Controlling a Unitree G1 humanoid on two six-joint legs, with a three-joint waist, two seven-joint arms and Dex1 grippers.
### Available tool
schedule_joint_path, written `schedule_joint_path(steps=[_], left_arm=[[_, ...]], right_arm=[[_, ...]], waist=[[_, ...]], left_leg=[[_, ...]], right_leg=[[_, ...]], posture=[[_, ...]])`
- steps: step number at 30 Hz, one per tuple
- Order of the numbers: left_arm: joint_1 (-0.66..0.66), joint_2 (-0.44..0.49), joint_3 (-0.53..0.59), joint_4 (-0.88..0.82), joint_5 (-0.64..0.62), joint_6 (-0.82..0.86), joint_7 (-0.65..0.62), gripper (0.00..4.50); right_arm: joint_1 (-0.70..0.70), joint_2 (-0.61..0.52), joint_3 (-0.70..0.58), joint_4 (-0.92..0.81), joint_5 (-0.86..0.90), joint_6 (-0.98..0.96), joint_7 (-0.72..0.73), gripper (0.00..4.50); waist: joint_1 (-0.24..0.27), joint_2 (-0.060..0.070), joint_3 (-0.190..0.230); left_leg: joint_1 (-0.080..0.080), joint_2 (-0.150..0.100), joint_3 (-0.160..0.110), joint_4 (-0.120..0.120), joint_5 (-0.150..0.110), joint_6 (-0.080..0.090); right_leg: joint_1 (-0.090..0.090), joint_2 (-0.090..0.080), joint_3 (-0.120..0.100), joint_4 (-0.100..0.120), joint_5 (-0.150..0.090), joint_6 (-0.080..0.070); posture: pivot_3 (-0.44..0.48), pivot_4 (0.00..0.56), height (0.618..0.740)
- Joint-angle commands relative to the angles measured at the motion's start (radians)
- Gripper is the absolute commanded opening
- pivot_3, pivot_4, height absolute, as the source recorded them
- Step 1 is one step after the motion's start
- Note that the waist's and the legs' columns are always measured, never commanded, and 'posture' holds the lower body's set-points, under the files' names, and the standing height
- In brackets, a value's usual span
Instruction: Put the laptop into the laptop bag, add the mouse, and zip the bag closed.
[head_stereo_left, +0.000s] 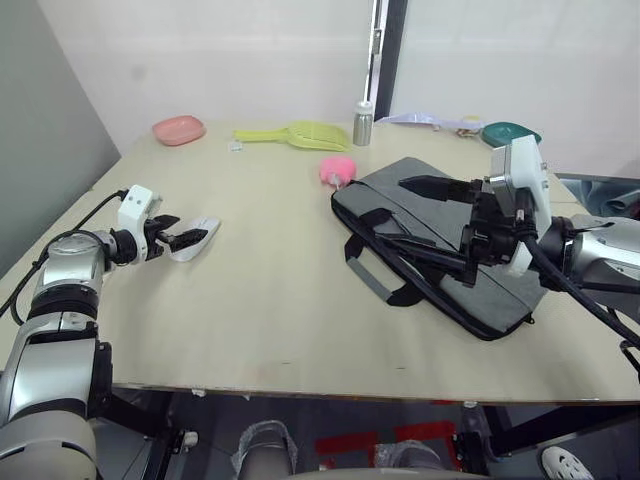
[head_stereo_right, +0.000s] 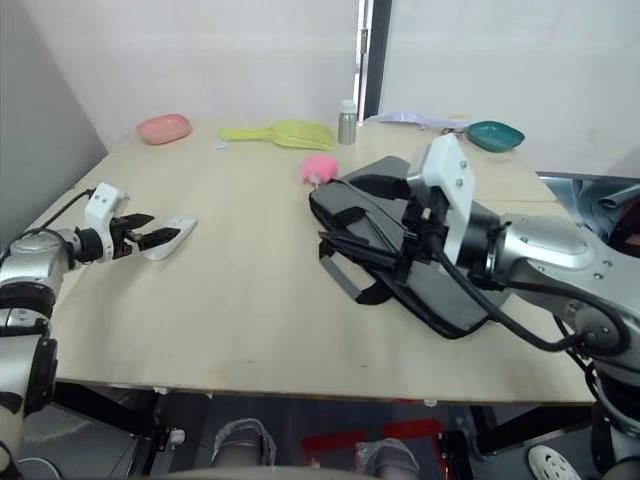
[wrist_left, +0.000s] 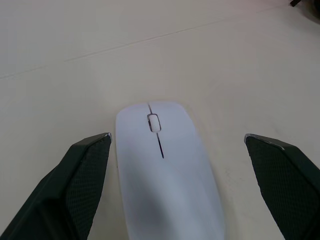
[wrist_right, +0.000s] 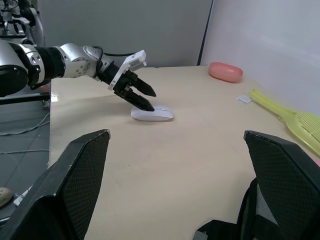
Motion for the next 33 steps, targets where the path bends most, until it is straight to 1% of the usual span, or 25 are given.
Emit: schedule_joint_path(steps=[1, 9, 15, 18, 20, 21, 25, 28, 30, 31, 33], left_arm=[[-0.052, -0.016, -0.025, 0.058, 0.050, -0.029, 0.070, 4.50], [-0.093, -0.086, -0.037, 0.173, 0.095, -0.065, 0.160, 4.50], [-0.071, -0.078, -0.049, 0.223, 0.132, -0.092, 0.216, 4.50], [-0.078, -0.069, -0.041, 0.232, 0.134, -0.096, 0.218, 3.71], [-0.089, -0.069, -0.037, 0.233, 0.130, -0.098, 0.213, 2.99], [-0.096, -0.070, -0.030, 0.233, 0.124, -0.096, 0.212, 2.87], [-0.118, -0.064, 0.000, 0.232, 0.099, -0.074, 0.206, 2.87], [-0.138, -0.038, 0.014, 0.209, 0.079, -0.043, 0.145, 2.87], [-0.149, -0.029, 0.011, 0.167, 0.068, -0.039, 0.045, 2.87], [-0.156, -0.024, 0.007, 0.126, 0.054, -0.016, -0.031, 2.87], [-0.159, -0.018, 0.000, 0.060, 0.032, 0.028, -0.126, 2.87]], right_arm=[[-0.008, -0.006, -0.007, -0.019, 0.013, -0.024, -0.017, 4.49], [-0.004, -0.011, -0.017, -0.035, 0.037, -0.030, -0.048, 4.49], [0.010, -0.007, -0.018, -0.050, 0.050, -0.040, -0.080, 4.49], [0.017, -0.008, -0.017, -0.052, 0.049, -0.047, -0.086, 4.50], [0.019, -0.009, -0.015, -0.051, 0.046, -0.052, -0.086, 4.50], [0.019, -0.009, -0.012, -0.049, 0.044, -0.054, -0.085, 4.50], [0.020, -0.011, -0.008, -0.045, 0.039, -0.059, -0.082, 4.50], [0.033, -0.022, -0.014, -0.040, 0.037, -0.054, -0.081, 4.50], [0.036, -0.033, -0.005, -0.020, 0.020, -0.037, -0.101, 4.50], [0.031, -0.042, 0.013, -0.001, -0.001, -0.019, -0.117, 4.50], [0.020, -0.052, 0.040, 0.027, -0.025, 0.007, -0.137, 4.50]], waist=[[0.001, 0.000, 0.000], [0.005, 0.000, 0.000], [0.007, 0.000, 0.000], [0.003, 0.000, 0.000], [-0.001, 0.000, 0.000], [-0.002, 0.000, 0.000], [-0.002, 0.000, 0.000], [-0.001, 0.000, 0.000], [0.000, 0.000, 0.000], [0.001, 0.000, 0.000], [0.008, 0.000, 0.000]], left_leg=[[0.000, 0.000, 0.000, 0.000, 0.000, 0.000], [-0.001, 0.000, -0.001, 0.000, 0.000, -0.001], [0.000, 0.000, -0.002, 0.000, 0.000, -0.001], [0.001, 0.000, -0.002, 0.000, 0.001, -0.001], [0.001, 0.000, -0.002, 0.000, 0.001, -0.002], [0.001, 0.000, -0.002, 0.000, 0.001, -0.003], [0.001, 0.000, -0.002, 0.000, 0.002, -0.003], [-0.001, 0.000, -0.003, 0.000, 0.002, -0.004], [-0.002, 0.000, -0.003, -0.001, 0.003, -0.005], [-0.002, 0.000, -0.003, -0.001, 0.003, -0.005], [-0.002, 0.000, -0.003, -0.001, 0.004, -0.007]], right_leg=[[0.000, 0.000, 0.000, 0.000, 0.000, 0.000], [0.000, 0.000, -0.001, 0.000, 0.000, 0.000], [0.001, 0.000, -0.001, 0.000, 0.000, 0.000], [0.001, 0.000, -0.001, 0.001, 0.000, 0.000], [0.001, 0.000, 0.000, 0.002, 0.000, 0.000], [0.001, 0.000, -0.001, 0.002, 0.000, 0.000], [0.001, 0.000, -0.001, 0.003, 0.000, 0.000], [0.000, 0.000, -0.001, 0.002, 0.000, 0.000], [0.000, 0.000, -0.002, 0.000, 0.000, 0.000], [0.000, 0.000, -0.002, -0.001, 0.000, 0.000], [0.000, 0.000, -0.002, -0.001, 0.000, 0.000]], posture=[[0.000, 0.150, 0.740], [0.000, 0.150, 0.740], [0.000, 0.150, 0.740], [0.000, 0.150, 0.740], [0.000, 0.150, 0.740], [0.000, 0.150, 0.740], [0.000, 0.150, 0.740], [0.000, 0.150, 0.740], [0.000, 0.150, 0.740], [0.000, 0.150, 0.740], [0.000, 0.150, 0.740]])
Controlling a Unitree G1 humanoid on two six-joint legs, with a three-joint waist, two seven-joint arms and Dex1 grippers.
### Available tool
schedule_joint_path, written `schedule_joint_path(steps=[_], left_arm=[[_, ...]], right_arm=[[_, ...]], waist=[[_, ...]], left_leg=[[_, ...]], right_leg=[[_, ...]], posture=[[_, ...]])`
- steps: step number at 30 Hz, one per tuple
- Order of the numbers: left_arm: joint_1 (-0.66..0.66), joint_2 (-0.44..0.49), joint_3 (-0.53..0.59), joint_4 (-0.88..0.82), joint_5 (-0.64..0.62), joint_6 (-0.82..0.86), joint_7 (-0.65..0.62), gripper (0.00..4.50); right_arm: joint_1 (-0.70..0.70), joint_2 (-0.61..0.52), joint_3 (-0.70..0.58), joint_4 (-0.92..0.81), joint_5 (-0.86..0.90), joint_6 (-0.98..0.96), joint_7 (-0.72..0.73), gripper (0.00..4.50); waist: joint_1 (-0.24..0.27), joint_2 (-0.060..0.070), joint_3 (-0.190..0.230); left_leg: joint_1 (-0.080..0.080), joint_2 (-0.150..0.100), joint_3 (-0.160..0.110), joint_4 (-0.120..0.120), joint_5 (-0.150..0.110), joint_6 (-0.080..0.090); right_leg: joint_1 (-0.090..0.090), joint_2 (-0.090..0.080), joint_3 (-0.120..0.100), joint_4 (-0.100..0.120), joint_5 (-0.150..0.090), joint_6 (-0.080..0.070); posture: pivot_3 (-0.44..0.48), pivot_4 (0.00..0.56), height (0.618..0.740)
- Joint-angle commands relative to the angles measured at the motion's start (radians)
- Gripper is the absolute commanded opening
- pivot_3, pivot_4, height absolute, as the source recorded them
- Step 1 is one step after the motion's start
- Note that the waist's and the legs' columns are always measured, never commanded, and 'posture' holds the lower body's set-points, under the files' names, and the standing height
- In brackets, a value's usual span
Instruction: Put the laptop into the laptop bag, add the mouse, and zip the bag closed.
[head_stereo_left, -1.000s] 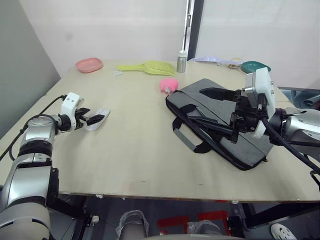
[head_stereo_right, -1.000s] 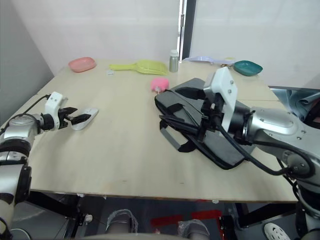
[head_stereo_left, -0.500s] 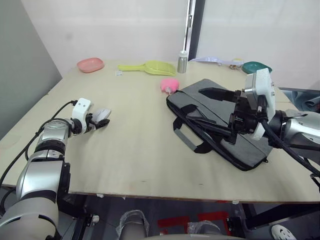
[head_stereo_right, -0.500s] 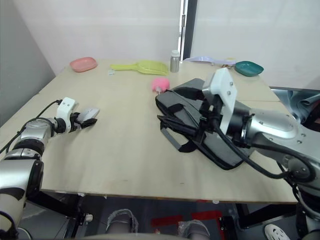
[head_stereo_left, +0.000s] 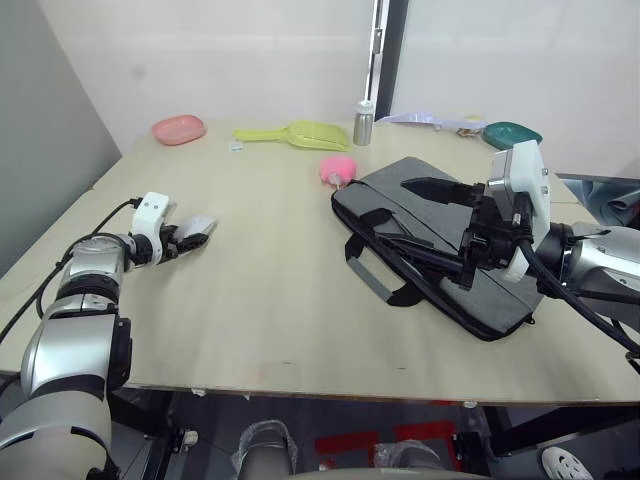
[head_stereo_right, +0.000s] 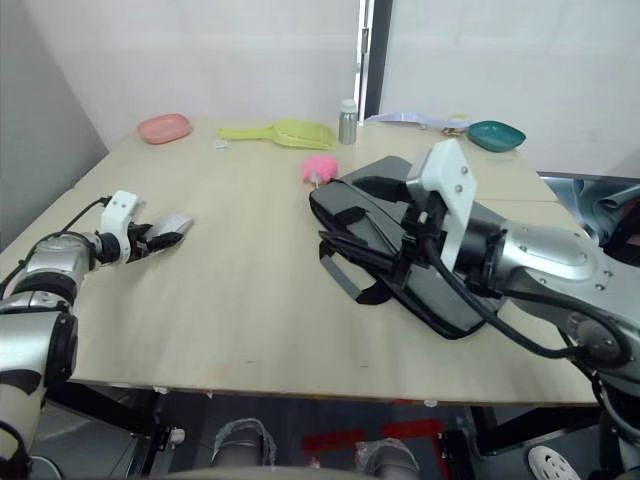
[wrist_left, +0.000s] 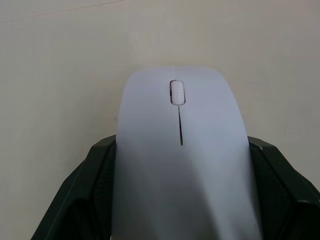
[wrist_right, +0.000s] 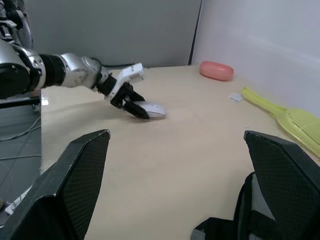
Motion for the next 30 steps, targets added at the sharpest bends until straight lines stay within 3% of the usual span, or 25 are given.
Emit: schedule_joint_path(steps=[1, 6, 11, 22, 27, 30], left_arm=[[-0.035, 0.029, -0.003, -0.179, -0.063, 0.088, -0.189, 2.87], [0.178, 0.084, -0.106, -0.705, -0.169, 0.320, -0.466, 2.87], [0.276, 0.107, -0.127, -0.969, -0.215, 0.420, -0.451, 2.87], [0.321, 0.087, -0.140, -1.170, -0.270, 0.456, -0.382, 2.87], [0.332, 0.081, -0.158, -1.218, -0.262, 0.426, -0.361, 2.87], [0.336, 0.079, -0.152, -1.249, -0.288, 0.439, -0.360, 2.87]], right_arm=[[-0.034, -0.013, 0.045, 0.058, -0.035, 0.051, -0.055, 4.50], [-0.124, 0.071, 0.170, 0.229, -0.052, 0.224, -0.233, 4.50], [-0.151, 0.133, 0.278, 0.350, -0.222, 0.280, -0.267, 4.50], [-0.132, 0.143, 0.481, 0.402, -0.559, 0.232, -0.152, 4.50], [-0.114, 0.156, 0.498, 0.433, -0.668, 0.199, -0.104, 4.50], [-0.105, 0.163, 0.505, 0.442, -0.721, 0.184, -0.083, 3.68]], waist=[[0.007, 0.000, 0.000], [-0.008, 0.001, 0.000], [-0.019, 0.002, 0.001], [-0.019, 0.002, 0.001], [-0.019, 0.002, 0.001], [-0.020, 0.002, 0.001]], left_leg=[[0.000, 0.000, 0.000, 0.000, 0.000, 0.000], [0.001, 0.000, 0.001, -0.002, 0.001, -0.002], [-0.004, 0.001, 0.002, -0.008, 0.002, -0.005], [-0.005, 0.000, 0.002, -0.010, 0.003, -0.005], [-0.005, 0.000, 0.002, -0.010, 0.003, -0.005], [-0.005, 0.000, 0.002, -0.010, 0.003, -0.005]], right_leg=[[0.000, 0.000, 0.000, 0.000, 0.000, 0.000], [-0.001, 0.000, 0.001, 0.000, 0.000, 0.000], [-0.008, 0.001, 0.000, -0.002, -0.001, -0.002], [-0.009, 0.002, -0.001, -0.004, -0.001, -0.001], [-0.009, 0.001, 0.000, -0.004, -0.001, -0.001], [-0.009, 0.002, 0.000, -0.004, -0.001, -0.001]], posture=[[0.000, 0.150, 0.740], [0.000, 0.150, 0.740], [0.000, 0.150, 0.740], [0.000, 0.150, 0.740], [0.000, 0.150, 0.740], [0.000, 0.150, 0.740]])
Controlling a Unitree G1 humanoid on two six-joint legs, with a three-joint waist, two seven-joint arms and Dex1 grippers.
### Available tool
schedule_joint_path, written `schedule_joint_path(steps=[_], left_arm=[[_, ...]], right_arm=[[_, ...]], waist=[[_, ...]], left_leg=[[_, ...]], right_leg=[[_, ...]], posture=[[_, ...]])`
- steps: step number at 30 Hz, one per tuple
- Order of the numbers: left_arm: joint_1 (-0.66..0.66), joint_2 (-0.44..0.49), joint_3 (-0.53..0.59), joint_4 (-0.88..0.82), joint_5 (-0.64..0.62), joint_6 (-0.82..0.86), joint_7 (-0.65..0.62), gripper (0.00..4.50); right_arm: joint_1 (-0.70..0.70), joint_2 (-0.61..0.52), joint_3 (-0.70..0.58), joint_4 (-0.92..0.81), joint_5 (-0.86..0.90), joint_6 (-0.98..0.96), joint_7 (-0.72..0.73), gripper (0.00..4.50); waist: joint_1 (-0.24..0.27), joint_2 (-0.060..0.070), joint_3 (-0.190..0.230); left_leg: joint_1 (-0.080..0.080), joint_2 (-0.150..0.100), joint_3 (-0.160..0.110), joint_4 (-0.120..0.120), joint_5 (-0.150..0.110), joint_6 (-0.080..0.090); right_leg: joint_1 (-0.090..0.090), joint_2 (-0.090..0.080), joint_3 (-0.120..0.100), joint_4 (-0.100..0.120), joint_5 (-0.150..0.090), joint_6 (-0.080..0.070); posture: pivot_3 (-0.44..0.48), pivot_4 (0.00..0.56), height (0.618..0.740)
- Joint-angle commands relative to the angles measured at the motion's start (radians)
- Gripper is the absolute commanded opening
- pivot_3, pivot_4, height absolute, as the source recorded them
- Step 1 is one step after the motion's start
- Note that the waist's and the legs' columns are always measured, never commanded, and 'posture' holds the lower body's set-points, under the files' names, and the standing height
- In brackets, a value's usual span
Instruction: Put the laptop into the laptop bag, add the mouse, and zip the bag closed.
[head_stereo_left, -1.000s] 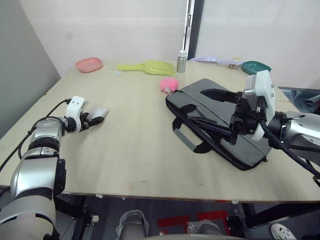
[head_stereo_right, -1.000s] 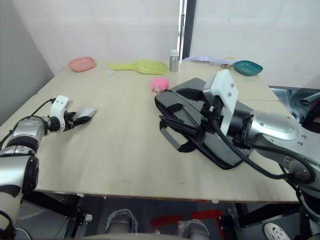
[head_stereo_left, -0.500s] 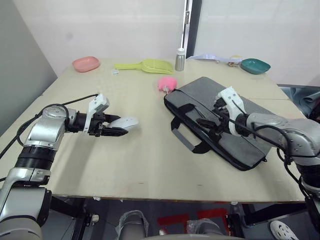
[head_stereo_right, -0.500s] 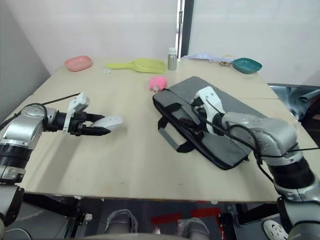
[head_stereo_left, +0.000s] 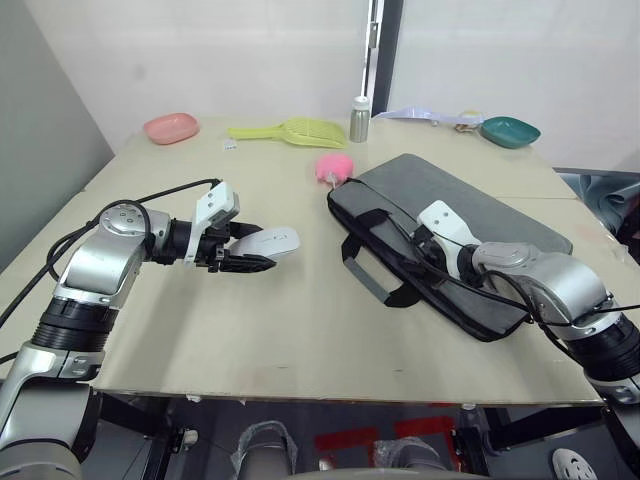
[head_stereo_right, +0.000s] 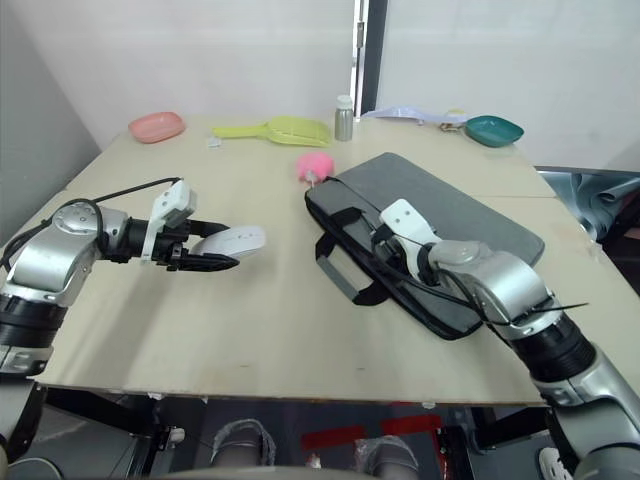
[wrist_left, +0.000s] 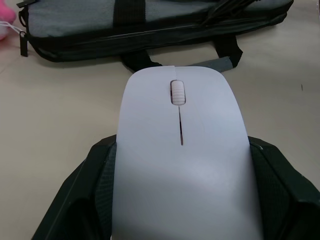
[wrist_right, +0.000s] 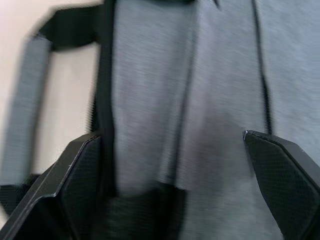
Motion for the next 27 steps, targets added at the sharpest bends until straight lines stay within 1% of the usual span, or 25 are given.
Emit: schedule_joint_path(steps=[1, 7, 8, 9, 11, 14, 19, 21, 23, 27], left_arm=[[0.000, 0.002, 0.009, -0.065, -0.048, 0.000, 0.000, 2.87], [0.005, -0.003, 0.002, -0.073, -0.067, 0.001, 0.019, 2.87], [0.006, -0.007, -0.001, -0.073, -0.069, 0.001, 0.024, 2.87], [0.007, -0.010, -0.004, -0.073, -0.071, 0.001, 0.028, 2.87], [0.006, -0.022, -0.013, -0.076, -0.074, 0.005, 0.041, 2.87], [-0.008, -0.057, -0.029, -0.065, -0.069, 0.018, 0.077, 2.87], [-0.036, -0.117, -0.078, -0.044, -0.030, 0.019, 0.157, 2.87], [-0.043, -0.138, -0.089, -0.052, -0.035, 0.044, 0.181, 2.87], [-0.046, -0.164, -0.104, -0.052, -0.028, 0.058, 0.210, 2.87], [-0.062, -0.203, -0.122, -0.039, -0.019, 0.079, 0.260, 2.87]], right_arm=[[0.010, 0.010, -0.006, 0.002, -0.061, -0.028, 0.028, 3.30], [0.043, 0.034, -0.023, 0.006, -0.116, -0.049, 0.072, 1.28], [0.048, 0.037, -0.030, 0.001, -0.114, -0.048, 0.083, 1.00], [0.052, 0.039, -0.035, -0.005, -0.114, -0.046, 0.092, 0.56], [0.058, 0.046, -0.047, -0.017, -0.107, -0.039, 0.111, 0.03], [0.061, 0.069, -0.087, -0.049, -0.067, -0.002, 0.141, 0.03], [0.017, 0.134, -0.214, -0.075, 0.010, 0.109, 0.148, 0.03], [-0.030, 0.202, -0.306, -0.063, 0.050, 0.174, 0.117, 0.03], [-0.111, 0.270, -0.408, -0.040, 0.076, 0.254, 0.074, 0.03], [-0.211, 0.324, -0.494, -0.050, 0.109, 0.359, 0.052, 0.03]], waist=[[-0.001, 0.000, 0.000], [-0.002, 0.000, 0.000], [-0.002, 0.000, 0.000], [-0.002, 0.000, 0.000], [-0.001, -0.001, 0.000], [0.000, -0.001, 0.000], [-0.003, 0.000, 0.000], [-0.010, 0.000, 0.000], [-0.016, 0.000, 0.000], [-0.011, 0.001, 0.000]], left_leg=[[0.000, 0.000, 0.000, 0.000, 0.000, 0.000], [0.002, 0.000, 0.000, 0.001, 0.000, 0.000], [0.002, 0.000, 0.000, 0.002, 0.000, 0.000], [0.003, 0.000, 0.001, 0.002, 0.000, 0.000], [0.004, 0.000, 0.001, 0.003, 0.000, 0.000], [0.005, 0.000, 0.001, 0.003, 0.000, 0.000], [0.003, 0.000, 0.001, 0.002, 0.000, 0.001], [0.003, 0.000, 0.002, 0.001, 0.000, 0.001], [0.003, 0.000, 0.002, 0.001, 0.001, 0.001], [0.004, 0.000, 0.003, 0.001, 0.001, 0.001]], right_leg=[[0.000, 0.000, 0.000, 0.000, 0.000, 0.000], [0.001, 0.000, 0.001, 0.001, 0.000, 0.000], [0.002, 0.000, 0.001, 0.002, 0.000, 0.000], [0.002, 0.000, 0.001, 0.002, 0.000, 0.000], [0.003, 0.000, 0.002, 0.003, 0.000, 0.000], [0.004, 0.000, 0.002, 0.003, 0.000, 0.000], [0.002, 0.000, 0.002, 0.003, 0.000, 0.000], [0.001, 0.000, 0.002, 0.003, 0.000, 0.000], [0.000, 0.000, 0.003, 0.003, 0.000, 0.000], [0.000, 0.000, 0.003, 0.005, 0.000, 0.000]], posture=[[0.000, 0.150, 0.740], [0.000, 0.150, 0.740], [0.000, 0.150, 0.740], [0.000, 0.150, 0.740], [0.000, 0.150, 0.740], [0.000, 0.150, 0.740], [0.000, 0.150, 0.740], [0.000, 0.150, 0.740], [0.000, 0.150, 0.740], [0.000, 0.150, 0.740]])
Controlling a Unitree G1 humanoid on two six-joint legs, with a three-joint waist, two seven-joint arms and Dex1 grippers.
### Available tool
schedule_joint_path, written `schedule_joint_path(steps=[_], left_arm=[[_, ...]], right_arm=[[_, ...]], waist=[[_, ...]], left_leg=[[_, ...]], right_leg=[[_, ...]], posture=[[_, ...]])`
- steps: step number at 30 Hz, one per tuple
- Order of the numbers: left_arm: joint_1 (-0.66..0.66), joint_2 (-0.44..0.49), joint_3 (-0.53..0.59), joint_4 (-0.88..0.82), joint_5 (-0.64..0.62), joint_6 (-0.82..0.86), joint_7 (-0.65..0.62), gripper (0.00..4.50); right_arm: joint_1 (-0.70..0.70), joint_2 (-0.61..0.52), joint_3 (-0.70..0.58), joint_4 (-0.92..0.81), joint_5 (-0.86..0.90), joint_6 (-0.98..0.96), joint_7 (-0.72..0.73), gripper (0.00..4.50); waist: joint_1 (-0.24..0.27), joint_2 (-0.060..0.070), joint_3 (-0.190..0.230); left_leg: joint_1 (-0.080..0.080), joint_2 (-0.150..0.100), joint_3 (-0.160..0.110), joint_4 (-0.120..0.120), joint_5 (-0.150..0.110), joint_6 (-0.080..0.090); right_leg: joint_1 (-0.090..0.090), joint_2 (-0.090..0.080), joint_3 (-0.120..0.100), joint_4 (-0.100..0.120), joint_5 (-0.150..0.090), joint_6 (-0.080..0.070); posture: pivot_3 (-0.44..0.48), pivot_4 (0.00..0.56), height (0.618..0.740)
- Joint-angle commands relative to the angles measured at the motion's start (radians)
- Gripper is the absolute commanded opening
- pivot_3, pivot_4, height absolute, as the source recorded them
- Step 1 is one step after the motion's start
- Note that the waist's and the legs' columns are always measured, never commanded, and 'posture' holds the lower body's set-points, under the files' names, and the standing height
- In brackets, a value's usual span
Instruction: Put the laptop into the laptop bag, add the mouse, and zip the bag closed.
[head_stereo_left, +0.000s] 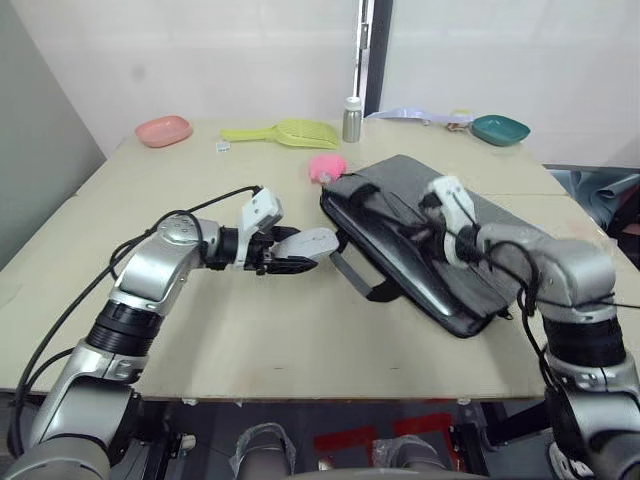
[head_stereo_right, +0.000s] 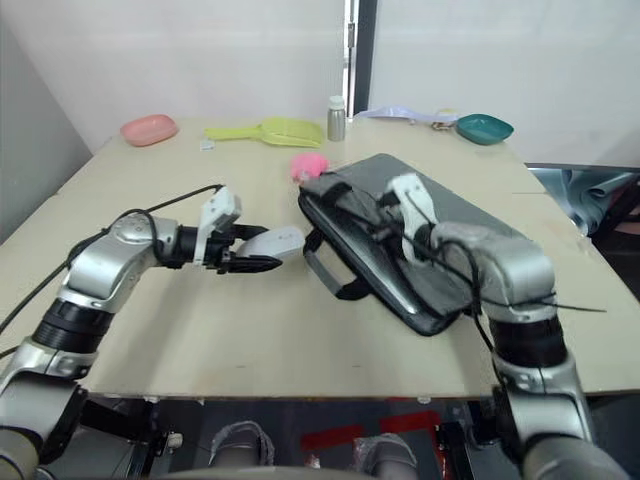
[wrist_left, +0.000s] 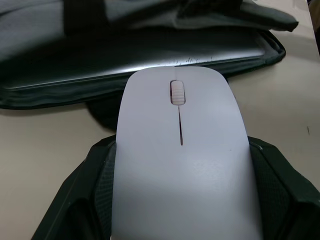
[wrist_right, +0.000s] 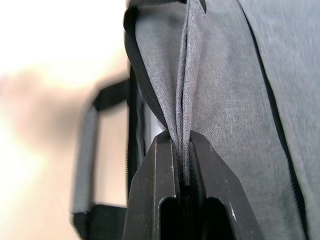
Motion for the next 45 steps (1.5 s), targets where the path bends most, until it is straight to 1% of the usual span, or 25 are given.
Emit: schedule_joint_path(steps=[1, 4, 8, 13, 17, 20, 24, 27, 30, 36, 38, 45], left_arm=[[-0.035, -0.024, -0.005, -0.001, 0.008, 0.015, 0.046, 2.87], [-0.047, -0.042, -0.012, -0.002, 0.007, 0.023, 0.065, 2.87], [-0.057, -0.052, -0.016, 0.001, 0.006, 0.025, 0.076, 2.87], [-0.091, -0.082, -0.033, 0.047, 0.029, 0.012, 0.110, 2.87], [-0.160, -0.152, -0.059, 0.136, 0.072, -0.011, 0.159, 2.87], [-0.220, -0.217, -0.112, 0.223, 0.136, -0.059, 0.195, 2.87], [-0.259, -0.300, -0.175, 0.265, 0.180, -0.091, 0.197, 2.87], [-0.277, -0.334, -0.208, 0.301, 0.218, -0.110, 0.206, 2.87], [-0.295, -0.359, -0.238, 0.369, 0.277, -0.147, 0.247, 2.87], [-0.321, -0.428, -0.235, 0.447, 0.337, -0.195, 0.317, 2.87], [-0.314, -0.449, -0.227, 0.449, 0.343, -0.193, 0.333, 2.87], [-0.334, -0.527, -0.188, 0.500, 0.348, -0.198, 0.415, 2.87]], right_arm=[[-0.085, 0.020, -0.081, -0.050, 0.040, 0.065, -0.014, 0.03], [-0.131, 0.021, -0.094, -0.053, 0.033, 0.077, -0.021, 0.03], [-0.150, 0.008, -0.091, -0.046, 0.019, 0.070, -0.023, 0.03], [-0.217, 0.027, -0.158, -0.039, 0.053, 0.114, -0.019, 0.03], [-0.243, 0.043, -0.180, -0.037, 0.060, 0.144, -0.014, 0.03], [-0.231, 0.056, -0.170, -0.044, 0.062, 0.154, -0.017, 0.03], [-0.204, 0.070, -0.152, -0.063, 0.059, 0.158, -0.023, 0.03], [-0.192, 0.075, -0.144, -0.063, 0.053, 0.156, -0.026, 0.03], [-0.187, 0.078, -0.143, -0.069, 0.052, 0.155, -0.028, 0.03], [-0.181, 0.084, -0.139, -0.082, 0.053, 0.158, -0.031, 0.03], [-0.179, 0.084, -0.136, -0.084, 0.052, 0.159, -0.030, 0.03], [-0.179, 0.087, -0.129, -0.086, 0.051, 0.161, -0.028, 0.03]], waist=[[0.004, 0.000, 0.000], [0.009, 0.000, 0.000], [0.008, 0.001, 0.000], [0.009, 0.001, 0.001], [0.012, 0.001, 0.001], [0.014, 0.001, 0.001], [0.016, 0.001, 0.001], [0.015, 0.001, 0.001], [0.015, 0.001, 0.001], [0.019, 0.001, 0.001], [0.019, 0.001, 0.001], [0.019, 0.001, 0.001]], left_leg=[[0.000, 0.000, 0.000, 0.000, 0.000, 0.000], [-0.001, 0.000, 0.000, 0.000, 0.000, 0.000], [-0.001, 0.000, 0.000, -0.002, 0.000, 0.000], [-0.001, 0.000, 0.000, -0.002, 0.000, 0.000], [-0.002, 0.000, 0.000, -0.002, 0.000, 0.000], [-0.003, 0.000, 0.000, -0.002, 0.000, 0.000], [-0.004, -0.001, -0.001, -0.002, 0.000, 0.000], [-0.003, -0.001, -0.001, -0.003, 0.001, 0.000], [-0.003, -0.001, -0.001, -0.002, 0.001, 0.001], [-0.004, -0.001, -0.001, -0.002, 0.001, 0.001], [-0.004, -0.001, -0.001, -0.002, 0.001, 0.001], [-0.003, -0.001, -0.001, -0.002, 0.001, 0.001]], right_leg=[[0.000, 0.000, 0.000, 0.000, 0.000, 0.000], [0.000, 0.000, -0.001, -0.001, 0.000, 0.000], [0.000, 0.000, -0.001, -0.003, 0.000, 0.000], [0.000, 0.000, -0.001, -0.003, 0.000, 0.001], [0.000, 0.000, -0.001, -0.004, 0.000, 0.001], [0.000, 0.000, -0.001, -0.005, 0.001, 0.001], [0.000, 0.000, -0.001, -0.006, 0.001, 0.002], [-0.001, 0.000, -0.002, -0.005, 0.001, 0.002], [0.000, 0.000, -0.001, -0.005, 0.001, 0.002], [0.000, 0.000, -0.001, -0.005, 0.002, 0.002], [0.000, 0.000, -0.001, -0.006, 0.005, 0.008], [0.000, 0.000, -0.001, -0.006, 0.004, 0.006]], posture=[[0.000, 0.150, 0.740], [0.000, 0.150, 0.740], [0.000, 0.150, 0.740], [0.000, 0.150, 0.740], [0.000, 0.150, 0.740], [0.000, 0.150, 0.740], [0.000, 0.150, 0.740], [0.000, 0.150, 0.740], [0.000, 0.150, 0.740], [0.000, 0.150, 0.740], [0.000, 0.150, 0.740], [0.000, 0.150, 0.740]])
